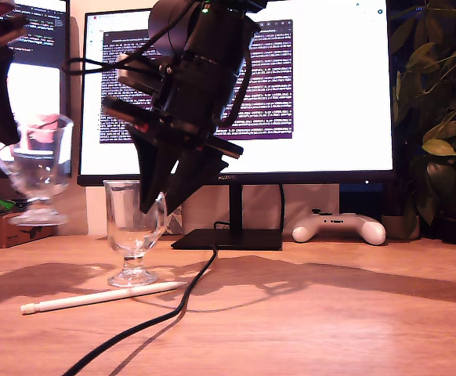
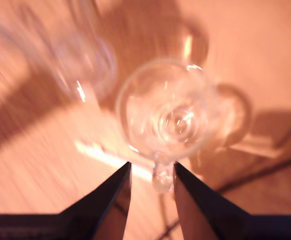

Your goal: Pick the small glass cups in front of you with each of your hands, and place them behind the white pen

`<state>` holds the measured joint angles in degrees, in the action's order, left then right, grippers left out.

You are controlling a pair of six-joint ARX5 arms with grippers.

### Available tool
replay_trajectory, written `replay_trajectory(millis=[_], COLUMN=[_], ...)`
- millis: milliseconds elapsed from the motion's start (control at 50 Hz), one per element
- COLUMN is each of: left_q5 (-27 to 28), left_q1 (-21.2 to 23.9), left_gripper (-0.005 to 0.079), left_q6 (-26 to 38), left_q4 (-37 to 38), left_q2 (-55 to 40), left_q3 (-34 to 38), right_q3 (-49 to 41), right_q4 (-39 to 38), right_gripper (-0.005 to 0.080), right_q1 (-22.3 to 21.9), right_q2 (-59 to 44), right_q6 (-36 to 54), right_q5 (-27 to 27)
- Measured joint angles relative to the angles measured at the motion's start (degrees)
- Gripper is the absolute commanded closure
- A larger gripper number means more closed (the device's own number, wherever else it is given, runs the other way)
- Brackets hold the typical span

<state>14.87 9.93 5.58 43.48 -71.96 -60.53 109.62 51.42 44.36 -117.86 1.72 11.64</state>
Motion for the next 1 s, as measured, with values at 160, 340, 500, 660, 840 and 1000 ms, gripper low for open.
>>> replay_trajectory(millis=[160,340,500,660,840,1000], left_q5=[0.26,0.98,1.09,2.73,3.13,3.06], left_q1=[0.63,0.85,0.85,0.85,0.98,1.22], left_gripper=[0.0767,0.0767,0.0767,0.0767,0.0767,0.0767], left_q6=[1.31,3.19,3.91,4.98,5.64,7.23], left_q4=[-0.15,-3.15,-3.02,-3.78,-5.25,-7.45], left_q2=[0.0,0.02,0.02,0.02,0.02,0.02], left_q3=[0.0,2.19,4.85,4.83,4.85,6.69], right_q3=[3.3,5.49,5.68,5.68,5.68,5.88], right_q4=[4.55,10.47,14.53,14.69,14.82,14.99], right_gripper=[0.0453,0.0553,0.0765,0.0765,0.0765,0.0765], right_q1=[-0.02,-0.9,-3.39,-8.17,-13.33,-14.82], right_q2=[-0.02,-0.02,0.02,1.4,5.77,8.5], right_q6=[0.02,1.01,2.51,2.69,2.69,2.69], right_q5=[-0.24,-1.6,-1.68,-1.73,-1.75,-1.73])
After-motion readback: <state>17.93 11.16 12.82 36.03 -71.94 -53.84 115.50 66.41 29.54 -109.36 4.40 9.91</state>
